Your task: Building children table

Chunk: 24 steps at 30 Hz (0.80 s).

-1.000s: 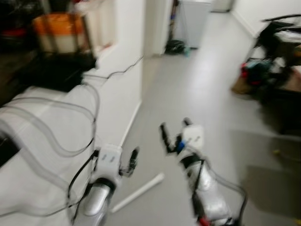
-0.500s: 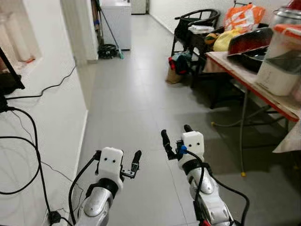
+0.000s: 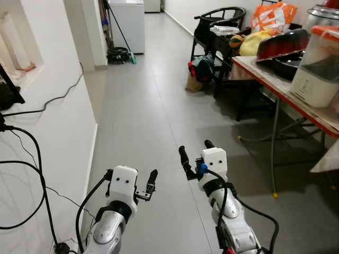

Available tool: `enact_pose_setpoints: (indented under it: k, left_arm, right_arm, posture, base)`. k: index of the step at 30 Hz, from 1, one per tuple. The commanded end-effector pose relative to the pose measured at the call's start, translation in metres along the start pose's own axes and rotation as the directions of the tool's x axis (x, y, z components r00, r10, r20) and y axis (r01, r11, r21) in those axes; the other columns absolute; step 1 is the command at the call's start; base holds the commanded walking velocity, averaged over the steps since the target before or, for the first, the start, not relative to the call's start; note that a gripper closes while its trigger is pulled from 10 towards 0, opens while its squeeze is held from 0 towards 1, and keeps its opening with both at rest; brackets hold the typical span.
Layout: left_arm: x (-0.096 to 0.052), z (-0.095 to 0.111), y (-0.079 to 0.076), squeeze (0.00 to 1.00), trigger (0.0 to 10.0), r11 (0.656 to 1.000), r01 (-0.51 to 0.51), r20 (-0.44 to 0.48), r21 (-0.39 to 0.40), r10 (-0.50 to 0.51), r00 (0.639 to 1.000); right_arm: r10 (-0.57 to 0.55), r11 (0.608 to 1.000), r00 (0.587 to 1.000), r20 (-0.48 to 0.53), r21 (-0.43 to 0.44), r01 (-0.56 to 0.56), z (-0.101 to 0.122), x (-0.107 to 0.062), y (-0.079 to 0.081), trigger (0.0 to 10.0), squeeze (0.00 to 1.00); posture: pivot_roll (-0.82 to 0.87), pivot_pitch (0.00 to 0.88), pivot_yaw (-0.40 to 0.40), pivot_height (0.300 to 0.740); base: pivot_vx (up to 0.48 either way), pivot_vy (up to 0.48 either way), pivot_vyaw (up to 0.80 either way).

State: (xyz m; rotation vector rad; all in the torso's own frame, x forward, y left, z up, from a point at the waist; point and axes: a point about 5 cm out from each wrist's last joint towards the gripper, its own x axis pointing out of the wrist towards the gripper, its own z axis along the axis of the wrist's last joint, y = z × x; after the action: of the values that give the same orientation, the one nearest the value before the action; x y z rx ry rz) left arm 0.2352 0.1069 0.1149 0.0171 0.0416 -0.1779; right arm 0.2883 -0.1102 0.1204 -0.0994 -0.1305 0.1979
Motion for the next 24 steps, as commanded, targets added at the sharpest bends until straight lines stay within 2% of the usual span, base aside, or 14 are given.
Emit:
enact_pose_setpoints:
  k: [1, 24]
  left_arm:
    - [-0.0012, -0.0004, -0.0012, 0.00, 10.0, 1.000, 0.012, 0.002, 0.006, -0.012, 1.000]
    - [-0.0017, 0.0007, -0.0026, 0.00, 10.0, 1.000, 0.028, 0.011, 0.008, -0.028, 1.000]
  right_arm:
    - [0.006, 1.000, 1.000, -0.007, -0.005, -0.006, -0.0012, -0.0007, 0.0008, 10.0, 0.00]
    - [0.008, 1.000, 1.000, -0.003, -0.006, -0.008, 0.0002, -0.0004, 0.0017, 10.0, 0.00]
  posture:
    - [0.11, 0.000, -0.032, 0.740]
    - [0.11, 0.000, -0.031, 0.740]
  base:
    - [0.337, 0.000, 0.00]
    - [0.474, 0.000, 0.00]
